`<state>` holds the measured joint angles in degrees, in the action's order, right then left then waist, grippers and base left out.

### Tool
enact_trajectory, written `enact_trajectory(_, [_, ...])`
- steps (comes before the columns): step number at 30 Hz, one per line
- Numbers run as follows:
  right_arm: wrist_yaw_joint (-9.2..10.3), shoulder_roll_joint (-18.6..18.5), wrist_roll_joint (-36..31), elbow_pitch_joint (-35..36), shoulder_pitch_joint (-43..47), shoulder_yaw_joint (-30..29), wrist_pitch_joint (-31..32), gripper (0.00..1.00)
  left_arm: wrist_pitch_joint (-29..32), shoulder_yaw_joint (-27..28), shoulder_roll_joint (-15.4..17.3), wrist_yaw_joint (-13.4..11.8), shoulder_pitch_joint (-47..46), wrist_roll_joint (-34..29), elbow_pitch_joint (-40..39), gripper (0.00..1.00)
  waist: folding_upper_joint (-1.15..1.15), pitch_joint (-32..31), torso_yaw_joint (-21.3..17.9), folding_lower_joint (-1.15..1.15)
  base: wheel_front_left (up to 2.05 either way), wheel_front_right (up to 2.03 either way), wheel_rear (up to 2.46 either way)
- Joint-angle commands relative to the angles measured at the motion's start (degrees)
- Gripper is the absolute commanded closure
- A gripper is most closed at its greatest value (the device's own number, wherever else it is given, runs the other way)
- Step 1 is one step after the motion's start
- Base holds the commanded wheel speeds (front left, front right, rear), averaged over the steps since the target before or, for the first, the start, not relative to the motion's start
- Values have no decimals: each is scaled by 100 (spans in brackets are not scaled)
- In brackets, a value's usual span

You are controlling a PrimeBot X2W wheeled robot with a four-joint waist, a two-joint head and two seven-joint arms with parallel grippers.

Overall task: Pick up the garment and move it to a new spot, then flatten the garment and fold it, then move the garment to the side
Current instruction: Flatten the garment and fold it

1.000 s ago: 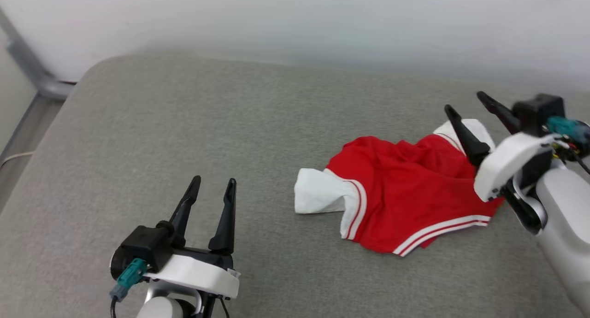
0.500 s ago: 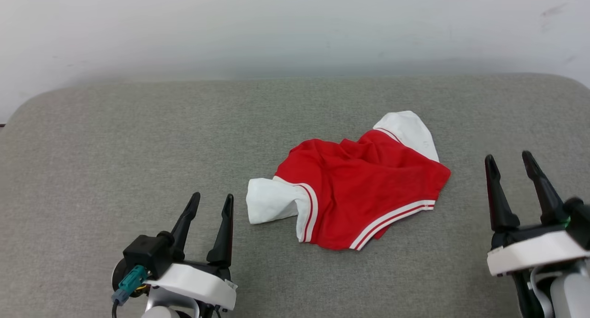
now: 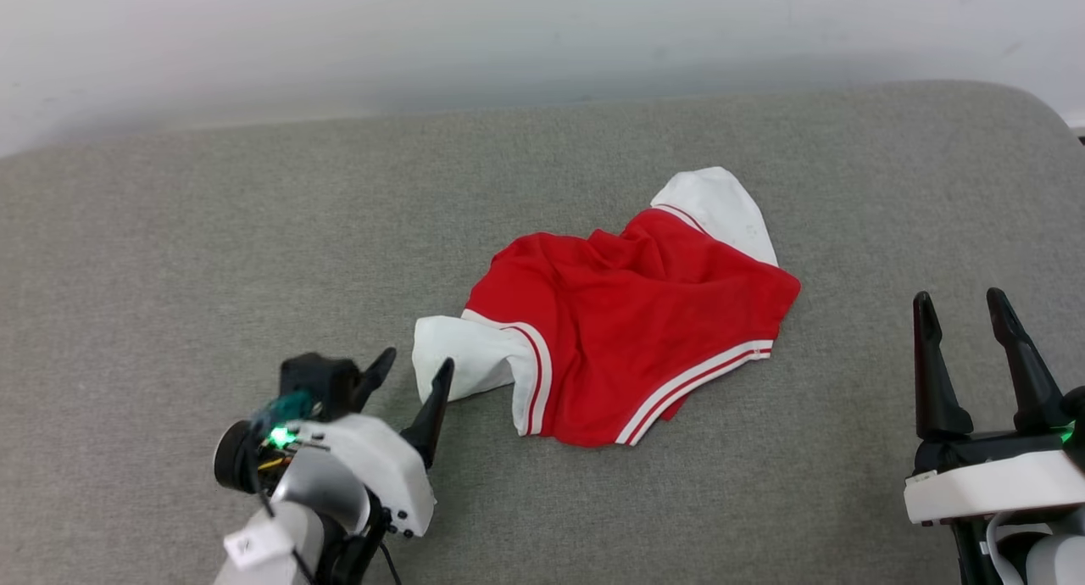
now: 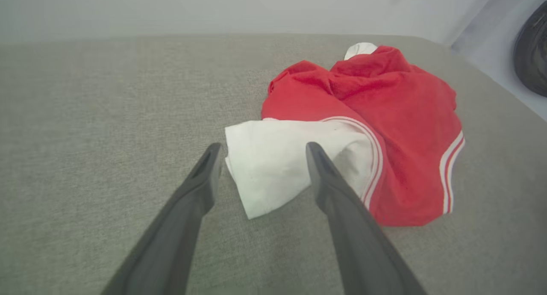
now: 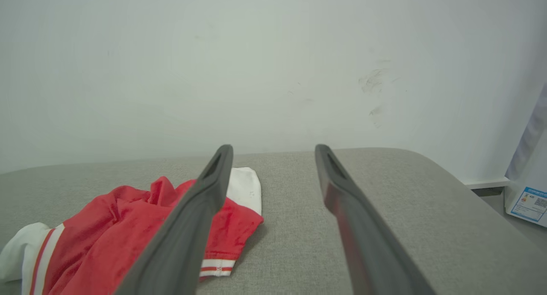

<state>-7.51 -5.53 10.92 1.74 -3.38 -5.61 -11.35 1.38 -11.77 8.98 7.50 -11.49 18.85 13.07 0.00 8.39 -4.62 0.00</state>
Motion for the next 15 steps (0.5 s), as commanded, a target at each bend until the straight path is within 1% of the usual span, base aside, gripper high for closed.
enact_trajectory(1, [4, 32, -42, 40, 76, -13, 6, 0, 264, -40, 50, -4, -104, 43, -2, 0, 0, 73, -52, 0, 0, 0, 0])
enact_trajectory(4, [4, 65, -58, 86, 70, -2, 39, 0, 1469, -174, 146, -16, -316, 214, -75, 0, 0, 184, -119, 0, 0, 0, 0])
enact_trajectory(7, [4, 100, -79, 85, 10, 47, 34, 0, 2248, -228, 303, -132, -519, 169, -207, 0, 0, 303, -207, 0, 0, 0, 0])
enact_trajectory(11, [4, 131, -96, 48, -105, 130, -13, 0, 2724, -259, 448, -290, -670, 58, -172, 0, 0, 467, -341, 0, 0, 0, 0])
enact_trajectory(15, [4, 160, -114, -3, -154, 143, -53, 0, 2897, -326, 615, -428, -791, -181, -6, 0, 0, 623, -439, 0, 0, 0, 0])
